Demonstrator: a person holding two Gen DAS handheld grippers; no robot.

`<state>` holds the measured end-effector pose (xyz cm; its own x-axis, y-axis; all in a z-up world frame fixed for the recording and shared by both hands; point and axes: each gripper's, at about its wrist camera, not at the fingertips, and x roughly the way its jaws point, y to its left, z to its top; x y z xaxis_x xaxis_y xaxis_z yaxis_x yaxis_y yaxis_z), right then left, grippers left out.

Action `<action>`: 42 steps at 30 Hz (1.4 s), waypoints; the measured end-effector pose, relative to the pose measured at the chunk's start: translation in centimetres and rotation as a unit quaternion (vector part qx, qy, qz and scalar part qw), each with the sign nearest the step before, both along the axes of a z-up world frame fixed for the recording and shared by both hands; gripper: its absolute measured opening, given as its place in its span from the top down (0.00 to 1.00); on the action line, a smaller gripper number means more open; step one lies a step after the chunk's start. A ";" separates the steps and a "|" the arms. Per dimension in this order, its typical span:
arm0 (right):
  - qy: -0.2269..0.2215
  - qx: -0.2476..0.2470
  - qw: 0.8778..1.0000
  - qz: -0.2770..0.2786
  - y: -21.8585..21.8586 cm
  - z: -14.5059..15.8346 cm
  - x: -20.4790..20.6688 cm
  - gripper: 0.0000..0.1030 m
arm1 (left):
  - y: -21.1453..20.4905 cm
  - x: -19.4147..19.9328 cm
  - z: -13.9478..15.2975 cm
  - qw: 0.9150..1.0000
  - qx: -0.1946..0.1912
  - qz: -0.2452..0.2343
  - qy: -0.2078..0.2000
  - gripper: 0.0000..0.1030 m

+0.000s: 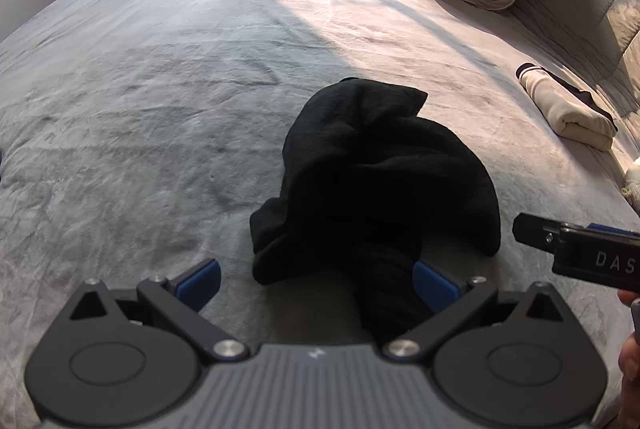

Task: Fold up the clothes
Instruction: 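Approach the crumpled black garment with both grippers open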

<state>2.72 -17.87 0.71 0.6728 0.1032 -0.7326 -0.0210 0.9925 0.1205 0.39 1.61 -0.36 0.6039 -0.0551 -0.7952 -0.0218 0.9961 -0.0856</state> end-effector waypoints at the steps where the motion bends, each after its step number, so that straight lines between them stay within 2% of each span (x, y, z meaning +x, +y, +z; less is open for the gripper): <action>1: 0.000 0.000 1.000 0.000 0.0 0.0 0.0 0.00 | 0.0 0.0 0.0 1.000 0.000 0.000 0.000 0.01; 28: 0.005 -0.006 1.000 0.001 0.2 -0.1 0.2 0.00 | 0.7 0.2 -0.1 1.000 -0.004 0.013 0.005 0.00; 39: 0.008 0.001 1.000 0.000 0.3 -0.3 0.3 0.00 | 3.2 0.6 -0.2 0.999 -0.029 0.041 0.004 0.01; 42: 0.006 0.006 1.000 0.002 0.3 -0.5 0.4 0.00 | 3.7 0.8 -0.4 0.998 -0.038 0.045 -0.007 0.01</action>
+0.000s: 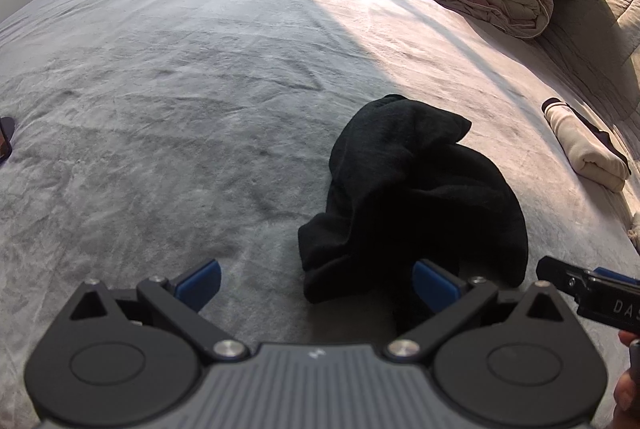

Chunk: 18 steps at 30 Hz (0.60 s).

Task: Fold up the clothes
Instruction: 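Approach the crumpled black garment with both grippers open, then grasp the black garment edge with the left gripper while the right gripper grasps another edge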

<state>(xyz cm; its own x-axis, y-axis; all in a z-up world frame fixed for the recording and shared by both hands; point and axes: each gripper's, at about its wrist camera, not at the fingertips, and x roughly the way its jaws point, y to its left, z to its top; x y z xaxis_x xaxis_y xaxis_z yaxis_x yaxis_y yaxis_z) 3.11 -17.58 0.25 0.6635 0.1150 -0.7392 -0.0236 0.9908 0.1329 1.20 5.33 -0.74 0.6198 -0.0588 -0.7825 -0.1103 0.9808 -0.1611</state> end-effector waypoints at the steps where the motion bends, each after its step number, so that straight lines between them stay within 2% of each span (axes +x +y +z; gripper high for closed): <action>1: -0.001 0.003 1.000 0.001 0.0 -0.1 0.1 0.00 | 0.2 0.1 -0.1 1.000 -0.001 0.000 -0.010 0.01; 5: -0.008 0.024 1.000 0.006 -0.2 -0.9 0.4 0.00 | 0.6 0.5 -0.9 0.999 -0.007 -0.005 -0.051 0.01; 7: -0.006 0.035 0.999 0.013 -0.1 -1.5 0.9 0.00 | 0.7 1.1 -1.4 0.999 -0.015 -0.002 -0.053 0.03; 13: -0.022 0.060 0.997 0.035 0.4 -1.7 1.9 0.00 | 0.8 2.1 -1.5 0.995 -0.080 -0.022 -0.061 0.20; 16: -0.039 0.075 0.995 0.045 0.4 -1.3 2.0 0.00 | 0.7 2.3 -1.4 0.992 -0.101 -0.029 -0.064 0.42; 18: -0.046 0.084 0.994 0.051 0.2 -1.1 2.0 0.05 | 0.7 2.6 -1.4 0.991 -0.110 -0.031 -0.063 0.65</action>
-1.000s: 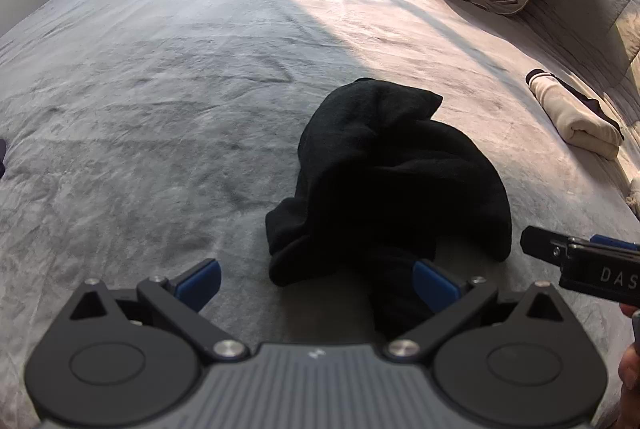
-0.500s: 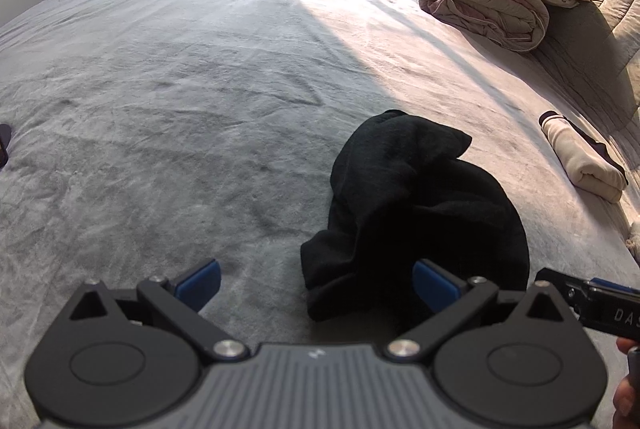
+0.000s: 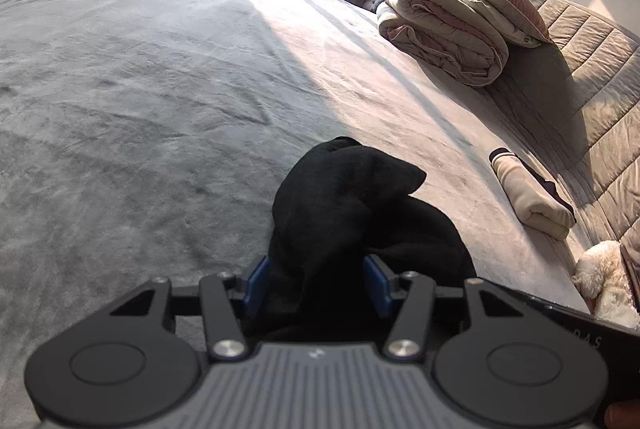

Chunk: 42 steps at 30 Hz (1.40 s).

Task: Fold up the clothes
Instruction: 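Grasp the black garment edge with the left gripper while the right gripper grasps another edge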

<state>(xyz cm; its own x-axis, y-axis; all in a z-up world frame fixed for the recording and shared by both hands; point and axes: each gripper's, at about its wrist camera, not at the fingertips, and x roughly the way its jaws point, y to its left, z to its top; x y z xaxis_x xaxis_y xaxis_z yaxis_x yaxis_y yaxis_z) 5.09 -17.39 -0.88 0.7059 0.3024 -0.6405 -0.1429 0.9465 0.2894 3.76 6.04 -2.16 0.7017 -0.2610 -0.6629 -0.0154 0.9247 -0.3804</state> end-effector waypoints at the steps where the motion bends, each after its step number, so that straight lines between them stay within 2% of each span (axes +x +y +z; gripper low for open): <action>1: -0.003 0.005 1.000 0.003 -0.1 0.1 0.0 0.07 | 0.0 0.0 0.0 1.000 -0.002 0.000 -0.001 0.72; 2: -0.004 0.009 1.000 0.008 -0.2 0.1 0.1 0.11 | 0.1 0.1 0.0 1.000 -0.004 0.000 -0.003 0.86; 3: -0.007 0.012 1.000 0.011 -0.3 0.2 0.1 0.14 | 0.1 0.0 0.0 1.000 -0.006 0.000 -0.007 0.92; 6: -0.017 0.020 0.999 0.025 -0.3 0.5 0.0 0.21 | 0.1 -0.2 0.3 1.000 -0.014 -0.010 -0.021 0.95; 13: -0.024 0.071 0.995 0.072 0.0 1.1 -0.3 0.37 | -1.5 -1.6 1.6 0.992 -0.043 -0.093 -0.071 0.96; 16: -0.015 0.109 0.991 0.078 -0.4 1.1 -0.1 0.40 | -2.4 -2.0 1.6 0.987 -0.051 -0.131 -0.078 0.96; 19: 0.001 0.148 0.986 0.075 -1.0 0.8 0.3 0.48 | -3.4 -2.2 1.3 0.982 -0.054 -0.167 -0.073 0.96; 24: 0.029 0.194 0.979 0.061 -1.8 0.1 1.0 0.54 | -5.2 -3.0 0.9 0.972 -0.035 -0.224 -0.065 0.96; 29: 0.041 0.206 0.976 0.059 -1.8 -0.2 1.2 0.57 | -6.8 -4.1 0.5 0.955 -0.014 -0.292 -0.055 0.96; 31: 0.047 0.208 0.975 0.064 -1.6 -0.5 1.3 0.61 | -7.3 -4.6 0.4 0.949 -0.003 -0.311 -0.056 0.96; 32: 0.050 0.209 0.974 0.068 -1.5 -0.6 1.4 0.68 | -7.4 -4.7 0.4 0.947 0.002 -0.317 -0.056 0.95; 33: 0.053 0.210 0.974 0.073 -1.3 -0.7 1.4 0.79 | -7.2 -4.8 0.4 0.947 0.003 -0.316 -0.056 0.95; 36: 0.058 0.214 0.971 0.085 -0.8 -1.0 1.4 0.91 | -6.7 -4.8 0.4 0.948 0.007 -0.315 -0.056 0.95; 40: 0.056 0.227 0.967 0.098 -0.8 -0.8 1.3 0.92 | -4.8 -4.6 0.8 0.952 -0.019 -0.301 -0.053 0.94; 42: 0.056 0.233 0.965 0.105 -0.8 -0.7 1.2 0.92 | -3.8 -4.6 1.0 0.954 -0.027 -0.292 -0.054 0.85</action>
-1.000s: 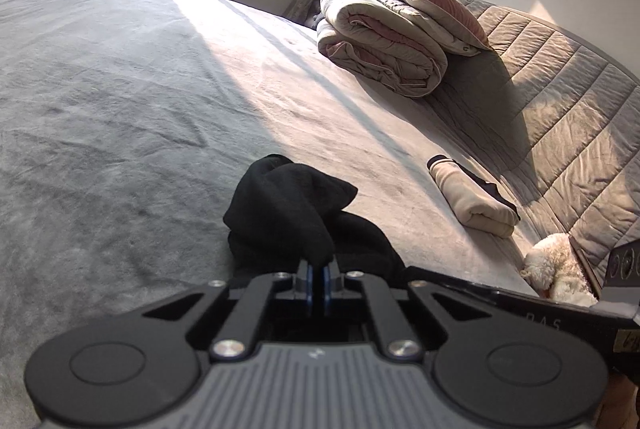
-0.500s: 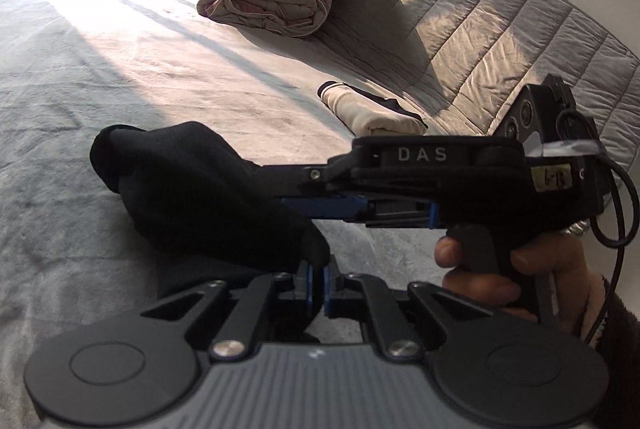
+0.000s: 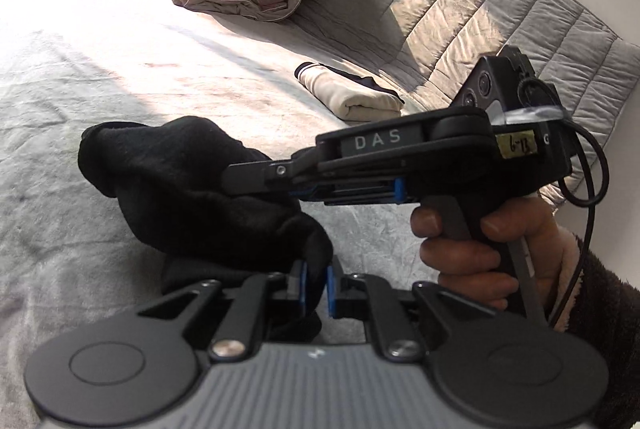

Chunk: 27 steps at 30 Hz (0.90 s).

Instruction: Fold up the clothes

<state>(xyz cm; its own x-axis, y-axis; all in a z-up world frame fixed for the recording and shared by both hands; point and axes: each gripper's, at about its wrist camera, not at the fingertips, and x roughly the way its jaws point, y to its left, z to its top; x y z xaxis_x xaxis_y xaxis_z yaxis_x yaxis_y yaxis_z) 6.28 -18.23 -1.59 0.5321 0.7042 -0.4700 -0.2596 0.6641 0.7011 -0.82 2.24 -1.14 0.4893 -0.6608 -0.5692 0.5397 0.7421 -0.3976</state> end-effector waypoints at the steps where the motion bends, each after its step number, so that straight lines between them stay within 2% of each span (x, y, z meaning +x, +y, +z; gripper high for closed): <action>1: 0.000 0.002 1.000 0.003 0.0 0.0 -0.1 0.92 | 0.5 0.0 0.1 1.000 -0.004 0.004 0.001 0.82; 3: 0.002 0.008 1.000 0.009 0.0 0.0 -0.2 0.92 | 1.6 0.0 0.4 1.000 -0.010 0.016 0.002 0.72; 6: 0.009 0.016 1.000 0.021 0.2 -0.1 -0.1 0.92 | 3.4 0.3 0.7 0.999 -0.020 0.042 0.006 0.65; 10: 0.015 0.023 0.999 0.039 0.9 -0.4 -0.3 0.92 | 5.6 0.6 1.3 0.996 -0.031 0.084 0.005 0.63; 15: 0.024 0.025 0.997 0.069 2.2 -0.6 -0.7 0.92 | 7.2 1.0 1.6 0.991 -0.048 0.126 0.009 0.56; 21: 0.025 0.020 0.994 0.109 3.6 -0.7 -1.8 0.92 | 7.0 1.7 1.2 0.989 -0.040 0.139 0.014 0.48; 27: 0.028 0.009 0.988 0.150 5.3 -1.0 -2.7 0.92 | 6.4 2.1 0.9 0.990 -0.027 0.141 0.012 0.45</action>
<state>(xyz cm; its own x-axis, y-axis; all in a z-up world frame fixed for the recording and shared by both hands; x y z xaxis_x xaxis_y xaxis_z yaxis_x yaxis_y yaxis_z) 3.60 -12.98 -2.58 0.2712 0.8348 -0.4792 -0.4039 0.5506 0.7306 1.24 8.60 -0.27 0.6452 -0.5299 -0.5504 0.3041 0.8390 -0.4513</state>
